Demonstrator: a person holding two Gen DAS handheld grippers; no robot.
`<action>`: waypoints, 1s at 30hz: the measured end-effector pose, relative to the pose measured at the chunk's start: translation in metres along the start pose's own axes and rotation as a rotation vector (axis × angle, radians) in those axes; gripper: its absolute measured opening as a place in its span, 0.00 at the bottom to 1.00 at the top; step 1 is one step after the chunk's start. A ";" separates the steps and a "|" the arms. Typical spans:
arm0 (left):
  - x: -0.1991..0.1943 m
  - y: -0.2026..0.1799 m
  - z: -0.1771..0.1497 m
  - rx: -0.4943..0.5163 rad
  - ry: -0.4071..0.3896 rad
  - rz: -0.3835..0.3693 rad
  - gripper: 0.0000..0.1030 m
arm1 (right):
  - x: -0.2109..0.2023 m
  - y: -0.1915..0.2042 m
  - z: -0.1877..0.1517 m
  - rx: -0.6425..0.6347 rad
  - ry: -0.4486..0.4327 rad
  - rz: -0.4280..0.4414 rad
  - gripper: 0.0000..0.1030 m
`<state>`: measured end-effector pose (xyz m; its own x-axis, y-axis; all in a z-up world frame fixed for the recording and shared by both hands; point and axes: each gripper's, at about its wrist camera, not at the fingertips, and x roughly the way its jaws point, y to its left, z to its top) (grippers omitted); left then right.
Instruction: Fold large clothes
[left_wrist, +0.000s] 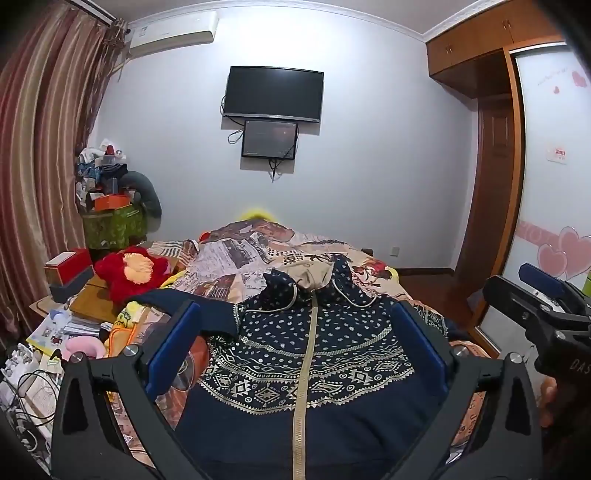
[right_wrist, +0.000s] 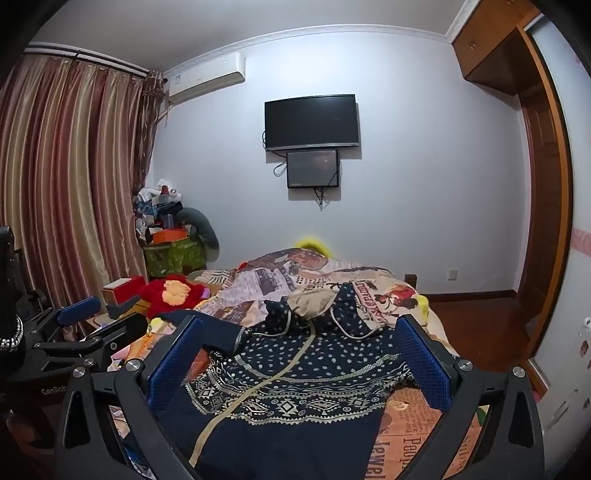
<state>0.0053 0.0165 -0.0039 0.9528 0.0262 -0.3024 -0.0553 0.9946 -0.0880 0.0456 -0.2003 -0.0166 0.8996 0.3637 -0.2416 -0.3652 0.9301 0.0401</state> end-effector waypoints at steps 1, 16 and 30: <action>0.001 0.000 0.000 0.000 0.000 0.000 1.00 | 0.000 0.001 -0.001 0.000 0.000 0.000 1.00; 0.000 0.002 -0.001 -0.002 -0.001 -0.004 1.00 | 0.000 0.002 -0.001 -0.001 0.002 -0.001 1.00; 0.001 -0.001 -0.003 -0.004 0.003 -0.007 1.00 | 0.001 0.002 -0.001 0.000 0.002 -0.001 1.00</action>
<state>0.0052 0.0147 -0.0069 0.9523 0.0188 -0.3047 -0.0497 0.9944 -0.0938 0.0453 -0.1985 -0.0176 0.8997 0.3623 -0.2434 -0.3639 0.9306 0.0401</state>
